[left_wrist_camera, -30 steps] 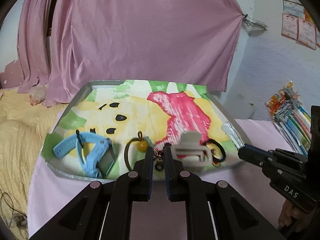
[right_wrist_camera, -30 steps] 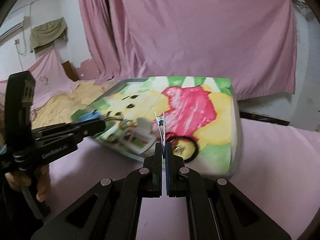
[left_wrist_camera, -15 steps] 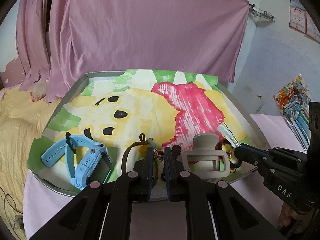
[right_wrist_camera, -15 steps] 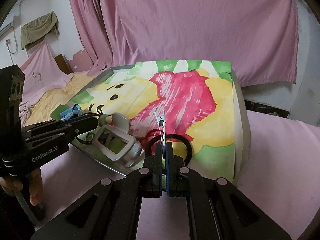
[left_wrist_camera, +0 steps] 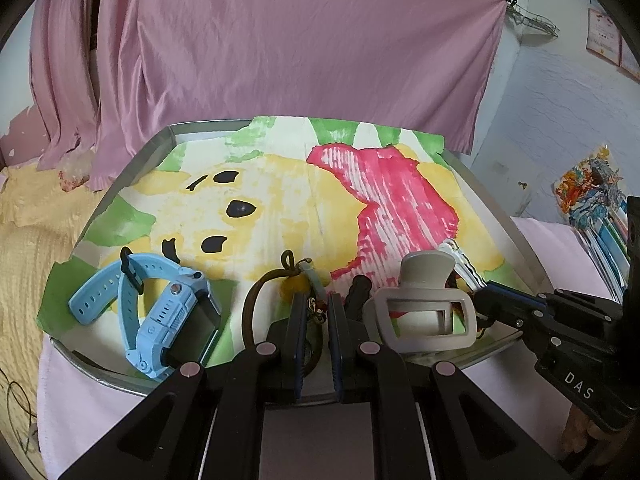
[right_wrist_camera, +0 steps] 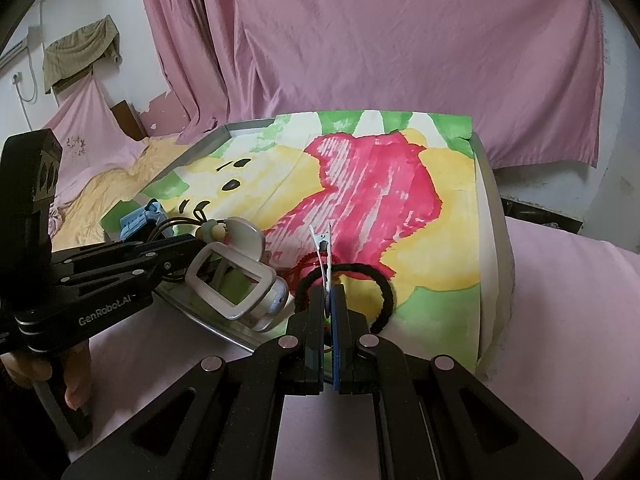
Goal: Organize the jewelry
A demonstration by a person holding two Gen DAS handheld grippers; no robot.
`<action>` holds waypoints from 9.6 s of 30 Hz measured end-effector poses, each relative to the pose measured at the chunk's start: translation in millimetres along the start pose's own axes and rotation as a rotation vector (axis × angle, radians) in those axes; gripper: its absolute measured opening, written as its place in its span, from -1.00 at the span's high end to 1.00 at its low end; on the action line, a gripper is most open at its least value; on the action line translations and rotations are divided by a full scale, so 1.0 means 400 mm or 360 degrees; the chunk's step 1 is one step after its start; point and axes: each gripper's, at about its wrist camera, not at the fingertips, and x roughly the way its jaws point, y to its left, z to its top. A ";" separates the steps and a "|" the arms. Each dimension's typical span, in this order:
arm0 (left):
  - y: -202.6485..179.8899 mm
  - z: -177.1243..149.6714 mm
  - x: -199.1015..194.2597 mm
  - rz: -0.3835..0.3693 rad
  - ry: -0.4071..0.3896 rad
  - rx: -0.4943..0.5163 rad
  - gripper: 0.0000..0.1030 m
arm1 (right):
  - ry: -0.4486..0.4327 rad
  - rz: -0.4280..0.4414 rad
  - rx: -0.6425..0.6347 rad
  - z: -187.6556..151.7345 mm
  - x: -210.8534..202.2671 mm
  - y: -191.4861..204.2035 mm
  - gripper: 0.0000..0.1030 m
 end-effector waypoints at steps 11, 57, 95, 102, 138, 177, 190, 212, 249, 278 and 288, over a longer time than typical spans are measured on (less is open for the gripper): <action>-0.011 -0.002 0.002 -0.0010 -0.0001 0.0032 0.80 | 0.0006 0.0001 0.0000 0.000 0.002 0.000 0.93; 0.016 -0.021 -0.067 0.0061 -0.0179 -0.0042 -0.35 | -0.0111 -0.0087 0.0054 -0.020 -0.041 0.005 0.29; 0.052 -0.144 -0.262 0.0186 -0.0557 -0.0136 -0.99 | -0.0470 -0.0209 0.0106 -0.112 -0.228 0.054 -0.82; 0.053 -0.189 -0.316 0.0209 -0.0629 -0.0130 -0.99 | -0.0533 -0.0223 0.0110 -0.152 -0.279 0.075 -0.83; -0.002 -0.474 -0.501 0.0263 -0.0817 -0.0025 -0.99 | -0.0806 -0.0316 0.0081 -0.456 -0.509 0.158 -0.97; 0.024 -0.570 -0.522 0.0303 -0.0892 -0.0070 -0.99 | -0.0888 -0.0352 0.0067 -0.516 -0.505 0.165 -0.97; 0.024 -0.569 -0.522 0.0306 -0.0891 -0.0072 -0.99 | -0.0884 -0.0349 0.0066 -0.513 -0.505 0.167 -0.97; 0.024 -0.570 -0.520 0.0311 -0.0889 -0.0071 -0.99 | -0.0883 -0.0344 0.0059 -0.511 -0.504 0.169 -0.97; 0.024 -0.569 -0.520 0.0313 -0.0887 -0.0071 -0.99 | -0.0883 -0.0342 0.0057 -0.510 -0.500 0.170 -0.97; 0.032 -0.579 -0.516 0.0309 -0.0871 -0.0070 -0.99 | -0.0892 -0.0346 0.0052 -0.510 -0.503 0.178 -0.97; 0.031 -0.577 -0.511 0.0327 -0.0857 -0.0091 -0.99 | -0.0893 -0.0347 0.0051 -0.509 -0.502 0.178 -0.97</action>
